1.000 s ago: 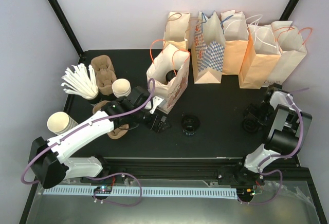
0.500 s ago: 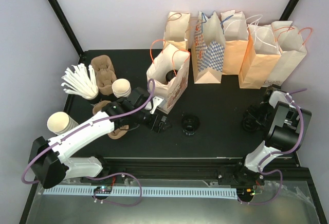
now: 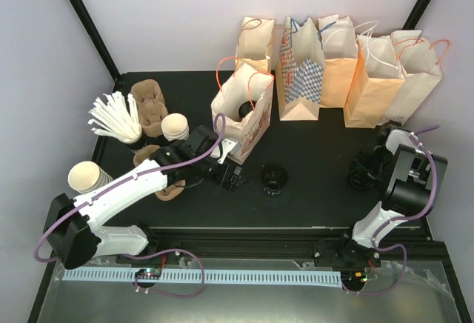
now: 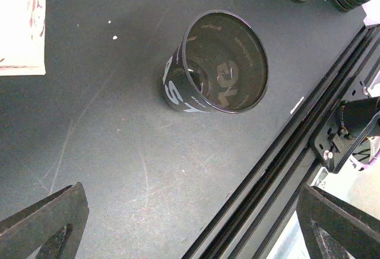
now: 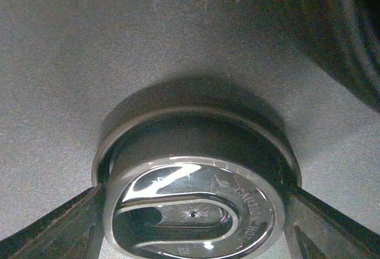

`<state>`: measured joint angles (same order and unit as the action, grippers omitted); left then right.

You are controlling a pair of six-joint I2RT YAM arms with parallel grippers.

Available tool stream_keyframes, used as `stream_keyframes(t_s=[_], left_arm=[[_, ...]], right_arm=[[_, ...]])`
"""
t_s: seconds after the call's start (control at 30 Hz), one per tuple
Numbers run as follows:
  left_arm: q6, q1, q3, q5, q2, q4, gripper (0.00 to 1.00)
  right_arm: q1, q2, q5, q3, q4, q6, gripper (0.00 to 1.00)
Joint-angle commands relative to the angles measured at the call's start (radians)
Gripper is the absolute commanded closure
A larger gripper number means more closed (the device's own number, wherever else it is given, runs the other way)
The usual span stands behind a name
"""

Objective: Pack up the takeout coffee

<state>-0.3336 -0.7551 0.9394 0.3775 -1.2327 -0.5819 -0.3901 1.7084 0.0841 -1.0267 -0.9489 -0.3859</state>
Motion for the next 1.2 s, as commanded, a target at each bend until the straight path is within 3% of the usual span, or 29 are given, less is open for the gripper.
stream_keyframes(t_s=[0.0,0.37,0.83,1.03,1.17], left_arm=[[0.003,-0.007,-0.003,-0.019,-0.004,0.021,0.01],[0.004,-0.006,-0.013,-0.029,0.002,0.012,0.01],[-0.051,-0.002,-0.022,0.001,0.005,0.051,0.01],[-0.215,0.034,-0.068,0.124,-0.033,0.180,0.11],[-0.260,0.037,-0.083,0.160,-0.042,0.227,0.15]], right_arm=[[0.004,0.027,-0.029,-0.002,0.008,-0.007,0.21],[0.098,-0.129,0.035,-0.021,-0.070,0.005,0.23],[0.635,-0.421,0.119,-0.119,-0.149,-0.024,0.24],[0.801,-0.407,0.166,-0.134,-0.125,-0.046,0.23],[0.922,-0.339,0.116,-0.210,-0.171,-0.062,0.22]])
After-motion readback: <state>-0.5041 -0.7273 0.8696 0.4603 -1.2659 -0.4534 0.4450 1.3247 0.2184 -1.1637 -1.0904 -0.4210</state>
